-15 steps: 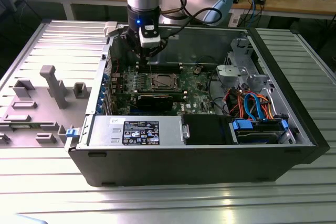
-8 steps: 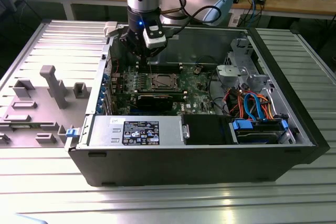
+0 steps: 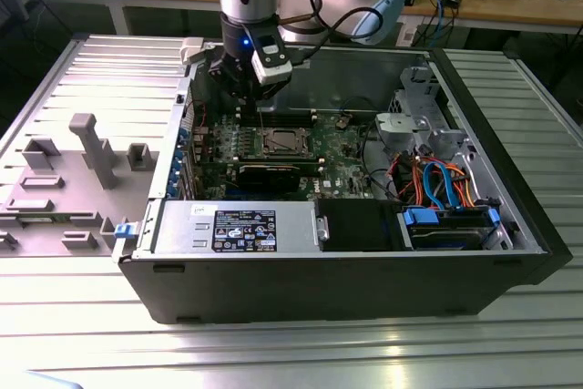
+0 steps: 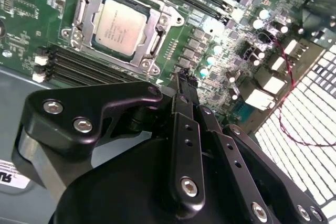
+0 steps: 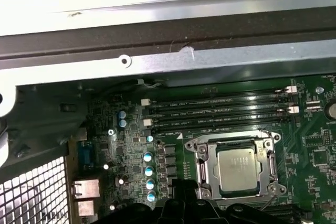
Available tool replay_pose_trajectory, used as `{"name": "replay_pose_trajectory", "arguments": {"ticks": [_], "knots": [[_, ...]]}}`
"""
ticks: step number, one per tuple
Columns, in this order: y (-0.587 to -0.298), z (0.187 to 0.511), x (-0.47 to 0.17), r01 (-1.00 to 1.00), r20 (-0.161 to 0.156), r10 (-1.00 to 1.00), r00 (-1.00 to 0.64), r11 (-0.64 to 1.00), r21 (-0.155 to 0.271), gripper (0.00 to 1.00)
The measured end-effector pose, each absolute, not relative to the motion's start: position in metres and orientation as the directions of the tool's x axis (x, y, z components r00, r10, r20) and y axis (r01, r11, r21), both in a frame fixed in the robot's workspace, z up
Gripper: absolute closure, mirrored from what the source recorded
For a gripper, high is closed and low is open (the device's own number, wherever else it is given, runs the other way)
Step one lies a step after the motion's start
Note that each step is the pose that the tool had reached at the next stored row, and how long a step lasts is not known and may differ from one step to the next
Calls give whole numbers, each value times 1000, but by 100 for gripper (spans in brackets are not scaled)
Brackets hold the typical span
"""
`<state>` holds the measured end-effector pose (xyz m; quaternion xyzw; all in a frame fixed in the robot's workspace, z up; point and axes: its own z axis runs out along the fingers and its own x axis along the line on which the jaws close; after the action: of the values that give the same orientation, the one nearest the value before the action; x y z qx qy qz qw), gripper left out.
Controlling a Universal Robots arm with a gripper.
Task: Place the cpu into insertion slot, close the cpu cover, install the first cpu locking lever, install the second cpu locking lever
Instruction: 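Install the first cpu locking lever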
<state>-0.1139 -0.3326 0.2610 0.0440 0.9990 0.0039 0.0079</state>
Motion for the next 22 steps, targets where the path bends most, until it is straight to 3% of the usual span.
{"name": "replay_pose_trajectory", "arguments": {"ticks": [22], "knots": [[-316, 260, -115, -66, -16, -65, -998, 998, 9, 89]]}}
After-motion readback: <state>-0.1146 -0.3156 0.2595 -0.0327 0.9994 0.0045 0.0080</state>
